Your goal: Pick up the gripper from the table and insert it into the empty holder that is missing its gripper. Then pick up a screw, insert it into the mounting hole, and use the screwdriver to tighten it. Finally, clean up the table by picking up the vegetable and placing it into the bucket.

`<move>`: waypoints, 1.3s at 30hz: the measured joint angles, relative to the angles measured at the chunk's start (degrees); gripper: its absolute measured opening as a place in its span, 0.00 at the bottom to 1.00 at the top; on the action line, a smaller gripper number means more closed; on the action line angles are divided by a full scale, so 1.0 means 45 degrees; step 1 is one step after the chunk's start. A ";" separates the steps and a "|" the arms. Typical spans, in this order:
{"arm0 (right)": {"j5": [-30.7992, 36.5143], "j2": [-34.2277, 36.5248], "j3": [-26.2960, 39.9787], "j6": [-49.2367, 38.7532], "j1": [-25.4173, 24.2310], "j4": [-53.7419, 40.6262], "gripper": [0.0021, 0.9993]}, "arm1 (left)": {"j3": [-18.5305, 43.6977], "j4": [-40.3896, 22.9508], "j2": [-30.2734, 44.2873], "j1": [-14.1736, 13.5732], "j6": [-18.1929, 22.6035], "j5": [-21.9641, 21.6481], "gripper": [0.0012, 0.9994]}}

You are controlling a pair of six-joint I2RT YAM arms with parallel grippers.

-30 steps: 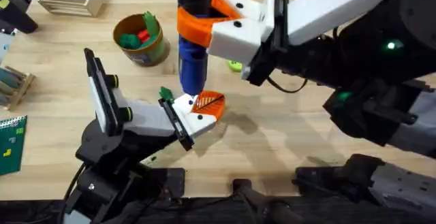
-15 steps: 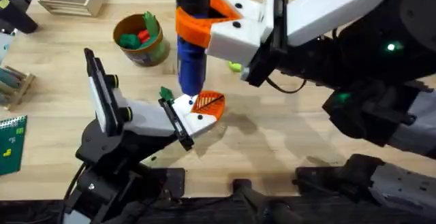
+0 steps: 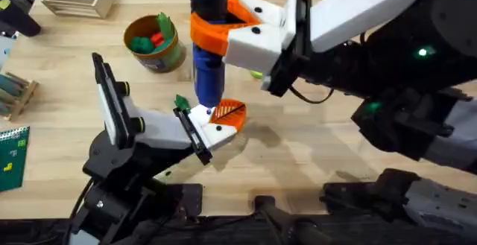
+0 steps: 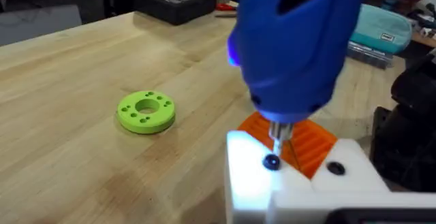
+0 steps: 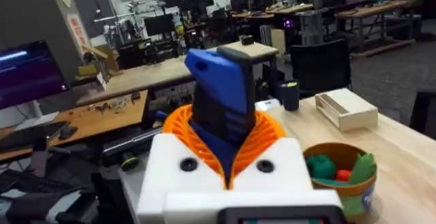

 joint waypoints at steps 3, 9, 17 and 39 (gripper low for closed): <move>0.0005 0.0118 0.0000 0.0000 0.0002 0.0004 0.03 | 0.0000 0.0000 0.0000 0.0004 0.0000 0.0000 0.01; 0.0058 0.0304 0.0000 0.0004 0.0002 0.0010 0.03 | 0.0000 0.0000 0.0000 0.0004 -0.0001 0.0000 0.01; 0.0101 0.0386 0.0000 0.0049 0.0002 0.0063 0.03 | 0.0000 0.0000 0.0000 0.0000 -0.0005 -0.0005 0.01; 0.0092 0.0334 -0.0039 0.0293 -0.0410 0.3887 0.03 | 0.0000 0.0000 0.0000 0.0000 0.0000 -0.0015 0.01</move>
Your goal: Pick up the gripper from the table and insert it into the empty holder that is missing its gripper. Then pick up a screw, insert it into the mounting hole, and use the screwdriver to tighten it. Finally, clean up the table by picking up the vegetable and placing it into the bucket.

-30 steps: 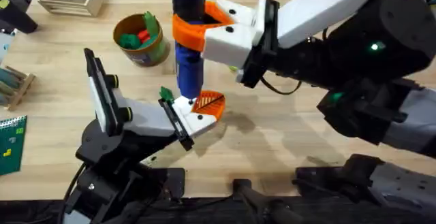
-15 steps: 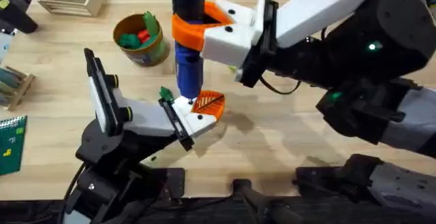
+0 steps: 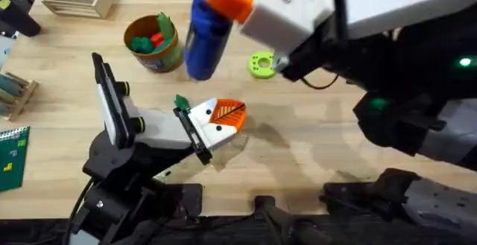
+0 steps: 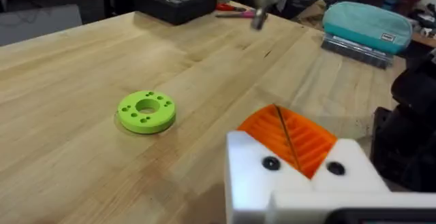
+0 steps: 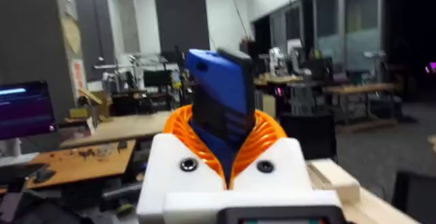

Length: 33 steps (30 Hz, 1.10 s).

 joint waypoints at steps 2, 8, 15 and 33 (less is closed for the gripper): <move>0.0000 -0.0094 0.0000 0.0056 -0.0174 -0.0189 0.03 | 0.0000 0.0000 0.0000 0.0000 0.0000 -0.0005 0.01; -0.0004 -0.0066 -0.0005 0.0082 -0.0528 -0.1571 0.03 | 0.0000 0.0000 0.0000 0.0000 0.0000 -0.0024 0.01; -0.0005 -0.0065 -0.0005 0.0436 -0.0514 -0.1752 0.03 | 0.0000 0.0000 0.0000 0.0000 0.0000 -0.0029 0.01; -0.0097 0.0101 -0.0005 0.0499 0.0166 -0.3246 0.03 | 0.0000 0.0000 0.0000 0.0000 0.0000 -0.0029 0.01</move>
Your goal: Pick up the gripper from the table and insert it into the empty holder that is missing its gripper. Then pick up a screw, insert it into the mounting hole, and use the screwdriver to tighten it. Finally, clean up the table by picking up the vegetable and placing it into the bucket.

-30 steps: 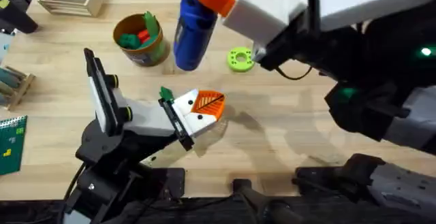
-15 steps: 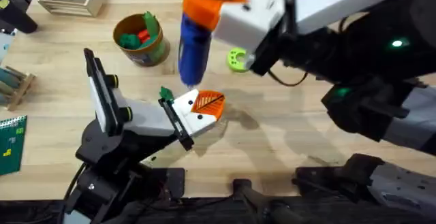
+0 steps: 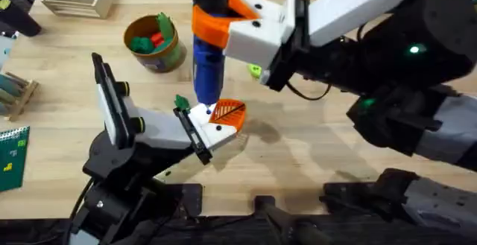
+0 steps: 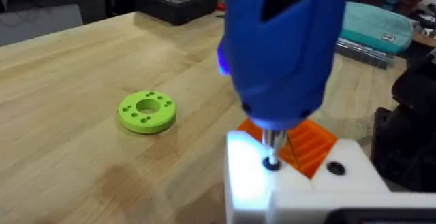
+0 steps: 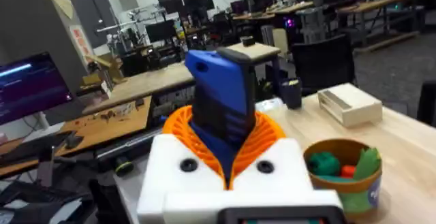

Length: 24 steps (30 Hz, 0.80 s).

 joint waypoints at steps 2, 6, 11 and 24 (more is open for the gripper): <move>-0.0001 0.0153 0.0000 0.0000 0.0043 -0.0026 0.03 | 0.0000 0.0000 0.0000 0.0004 0.0000 0.0000 0.01; 0.0007 0.0228 0.0000 0.0005 0.0067 -0.0209 0.03 | 0.0000 0.0000 0.0000 0.0000 -0.0005 0.0000 0.01; 0.0025 0.0228 0.0000 0.0005 0.0067 -0.0335 0.03 | 0.0000 0.0000 0.0000 0.0000 -0.0005 0.0005 0.01; -0.0295 0.0223 0.0000 0.0005 -0.0060 0.0092 0.03 | 0.0000 0.0000 0.0000 0.0000 -0.0005 0.0000 0.01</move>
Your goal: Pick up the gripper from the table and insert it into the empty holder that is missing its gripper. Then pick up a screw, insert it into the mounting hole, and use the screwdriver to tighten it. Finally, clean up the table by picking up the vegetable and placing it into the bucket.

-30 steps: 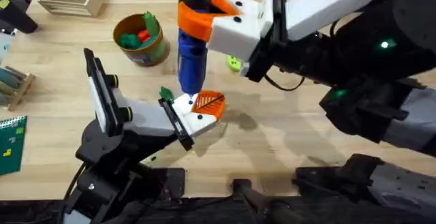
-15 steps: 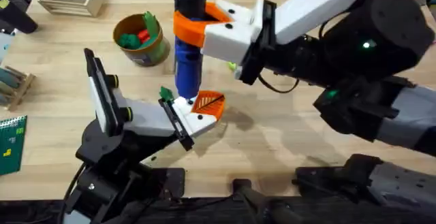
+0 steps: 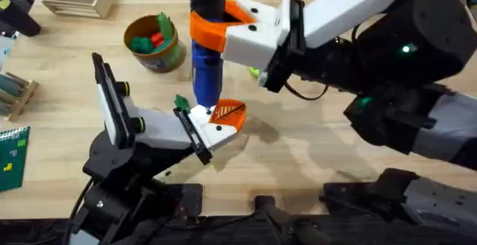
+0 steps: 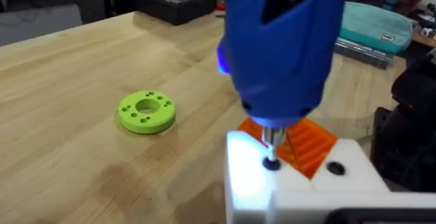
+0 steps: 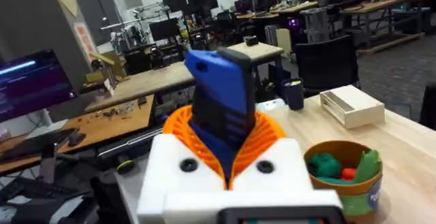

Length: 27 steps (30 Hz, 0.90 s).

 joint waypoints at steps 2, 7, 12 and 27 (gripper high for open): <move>-0.0103 0.0000 0.0000 0.0000 -0.0058 0.0005 0.03 | 0.0000 0.0000 0.0000 0.0000 0.0005 0.0000 0.01; -0.0184 0.0001 0.0000 0.0000 -0.0106 -0.0023 0.03 | 0.0000 0.0000 0.0000 0.0000 0.0000 0.0000 0.01; -0.0182 0.0000 0.0000 0.0000 -0.0106 -0.0228 0.03 | 0.0000 0.0000 0.0000 0.0000 0.0002 0.0000 0.01; -0.0239 0.0058 -0.0087 0.0343 -0.0274 0.2098 0.03 | 0.0000 0.0000 0.0000 0.0000 0.0000 0.0000 0.01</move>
